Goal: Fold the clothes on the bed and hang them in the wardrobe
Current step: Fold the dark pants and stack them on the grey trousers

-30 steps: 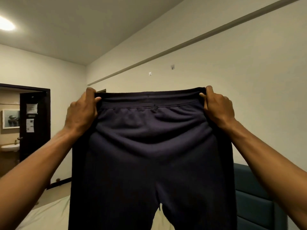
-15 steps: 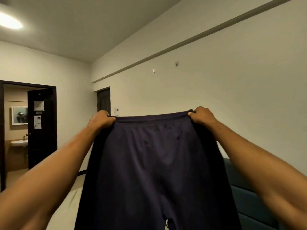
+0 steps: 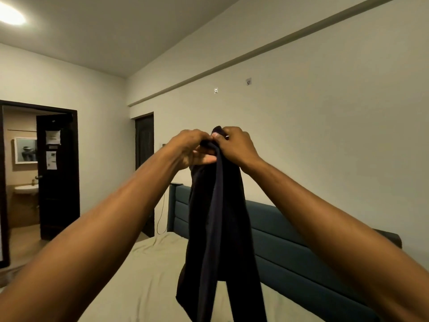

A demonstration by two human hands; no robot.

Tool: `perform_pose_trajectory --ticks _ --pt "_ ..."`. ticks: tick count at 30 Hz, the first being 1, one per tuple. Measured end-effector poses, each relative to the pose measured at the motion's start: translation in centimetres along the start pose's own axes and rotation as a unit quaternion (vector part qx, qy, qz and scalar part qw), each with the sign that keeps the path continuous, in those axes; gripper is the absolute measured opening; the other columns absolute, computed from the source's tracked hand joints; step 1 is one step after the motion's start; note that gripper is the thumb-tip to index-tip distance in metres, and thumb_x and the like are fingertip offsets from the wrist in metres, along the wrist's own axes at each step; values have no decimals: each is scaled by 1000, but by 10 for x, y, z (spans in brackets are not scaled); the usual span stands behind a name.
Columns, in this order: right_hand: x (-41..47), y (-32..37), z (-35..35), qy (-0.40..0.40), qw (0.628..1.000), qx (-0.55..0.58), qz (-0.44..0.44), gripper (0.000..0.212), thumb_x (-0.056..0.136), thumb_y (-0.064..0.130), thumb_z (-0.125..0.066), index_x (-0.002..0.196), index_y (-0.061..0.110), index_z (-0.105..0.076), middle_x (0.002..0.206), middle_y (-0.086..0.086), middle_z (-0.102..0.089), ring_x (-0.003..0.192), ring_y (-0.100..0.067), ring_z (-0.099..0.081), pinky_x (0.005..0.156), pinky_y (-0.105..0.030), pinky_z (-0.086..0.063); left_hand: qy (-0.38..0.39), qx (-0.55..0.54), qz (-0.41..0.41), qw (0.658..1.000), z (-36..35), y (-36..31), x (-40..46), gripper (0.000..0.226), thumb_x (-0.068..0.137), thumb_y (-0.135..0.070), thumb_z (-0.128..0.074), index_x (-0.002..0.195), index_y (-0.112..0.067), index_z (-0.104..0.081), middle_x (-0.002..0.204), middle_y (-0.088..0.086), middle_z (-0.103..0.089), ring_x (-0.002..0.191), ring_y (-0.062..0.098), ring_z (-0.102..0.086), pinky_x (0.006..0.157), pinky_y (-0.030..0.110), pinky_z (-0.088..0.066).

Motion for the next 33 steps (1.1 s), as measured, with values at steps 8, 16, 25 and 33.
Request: perform_pose_trajectory --ticks 8,16,25,33 --pt "-20 14 24 181 979 94 31 55 91 50 -64 132 17 -47 122 1 -58 108 -16 -58 89 -30 -50 -4 13 -35 999 1 -21 -13 17 99 -14 -56 108 -3 -65 90 16 -71 72 23 -70 59 31 -61" --pt "-9 4 25 41 984 172 9 19 96 18 -59 114 18 -65 107 -2 -69 100 -18 -65 93 -43 -55 -89 57 -219 970 7 -1 -24 22 97 -16 -56 112 -23 -70 102 -2 -71 90 11 -66 77 26 -55" --pt "-15 6 50 39 941 333 33 23 103 10 -49 122 15 -61 119 -4 -67 110 -16 -64 92 -26 -54 73 -42 -55 995 19 71 -16 57 81 -69 -55 113 -23 -62 115 1 -70 107 17 -65 98 40 -48" --pt "-11 -22 94 -29 988 107 104 24 100 18 -54 123 16 -58 116 4 -67 109 -13 -62 96 -39 -52 -77 56 -298 950 18 7 0 38 79 -36 -83 105 -14 -66 95 -1 -73 86 14 -68 70 26 -53"
Point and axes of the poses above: each hand's wrist, its own x-axis towards the middle knuckle, its own z-axis out of the back of the hand, y = z × x, the point moved 1 cm from there along x, towards the middle knuckle
